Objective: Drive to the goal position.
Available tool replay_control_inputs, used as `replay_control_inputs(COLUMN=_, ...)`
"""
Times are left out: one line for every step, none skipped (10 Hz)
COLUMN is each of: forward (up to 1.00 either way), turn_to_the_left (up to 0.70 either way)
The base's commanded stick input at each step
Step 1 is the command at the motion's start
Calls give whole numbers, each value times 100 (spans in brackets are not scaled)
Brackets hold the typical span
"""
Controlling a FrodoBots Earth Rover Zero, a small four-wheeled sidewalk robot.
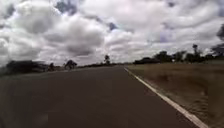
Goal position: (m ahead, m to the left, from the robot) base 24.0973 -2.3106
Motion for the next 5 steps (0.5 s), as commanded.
replay_control_inputs(forward=78, turn_to_the_left=0)
replay_control_inputs(forward=78, turn_to_the_left=0)
replay_control_inputs(forward=78, turn_to_the_left=0)
replay_control_inputs(forward=78, turn_to_the_left=0)
replay_control_inputs(forward=78, turn_to_the_left=-2)
